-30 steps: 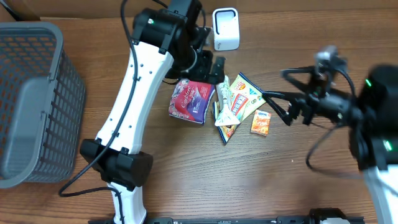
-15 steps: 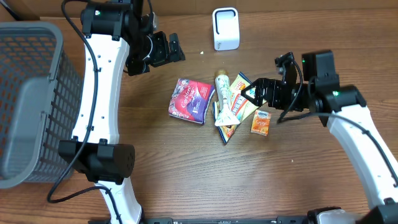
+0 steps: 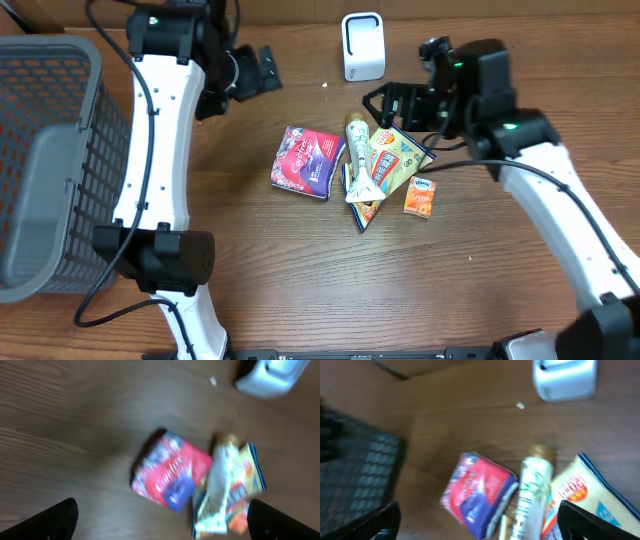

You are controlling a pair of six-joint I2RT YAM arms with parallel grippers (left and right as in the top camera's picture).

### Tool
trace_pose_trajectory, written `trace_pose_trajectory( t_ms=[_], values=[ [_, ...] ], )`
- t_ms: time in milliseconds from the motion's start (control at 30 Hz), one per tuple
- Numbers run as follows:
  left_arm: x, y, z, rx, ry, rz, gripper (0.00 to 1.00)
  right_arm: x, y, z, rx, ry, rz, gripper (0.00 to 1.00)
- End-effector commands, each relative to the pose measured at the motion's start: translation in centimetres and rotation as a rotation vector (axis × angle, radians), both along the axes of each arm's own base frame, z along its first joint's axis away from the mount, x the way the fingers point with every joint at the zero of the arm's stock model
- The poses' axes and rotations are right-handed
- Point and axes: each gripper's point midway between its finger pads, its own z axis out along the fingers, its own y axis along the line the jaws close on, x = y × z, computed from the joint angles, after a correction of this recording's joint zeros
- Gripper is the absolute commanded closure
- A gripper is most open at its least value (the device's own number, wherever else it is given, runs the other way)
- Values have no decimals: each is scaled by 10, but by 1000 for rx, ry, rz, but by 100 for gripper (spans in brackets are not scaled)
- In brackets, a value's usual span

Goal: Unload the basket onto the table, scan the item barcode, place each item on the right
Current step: 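Reach the right gripper down and grasp the white-green Pantene tube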

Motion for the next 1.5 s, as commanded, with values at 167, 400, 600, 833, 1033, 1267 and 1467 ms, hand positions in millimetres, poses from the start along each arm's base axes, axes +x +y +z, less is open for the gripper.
trace_pose_trajectory(
  t_ms=[167,400,600,833,1033,1267,1467],
  values=[
    [11,68,6,263,-55,217,0,15,8,-72,-149,120,-133,0],
    [13,94,8,340,-70,313,0,15,11,-102,-313,99,-166,0],
    [13,108,4,339,-55,351,0,7,24,-123,-411,94,-161,0],
    [9,107,1,314,-33,349,0,3,25,-158,-521,114,-169,8],
    [9,108,1,314,-33,350,0,4,27,-171,-543,117,-146,21],
    [9,108,1,314,-33,349,0,4,30,-186,-554,132,-138,45],
    [9,108,1,314,-33,349,0,5,30,-185,-552,129,-141,57]
  ],
)
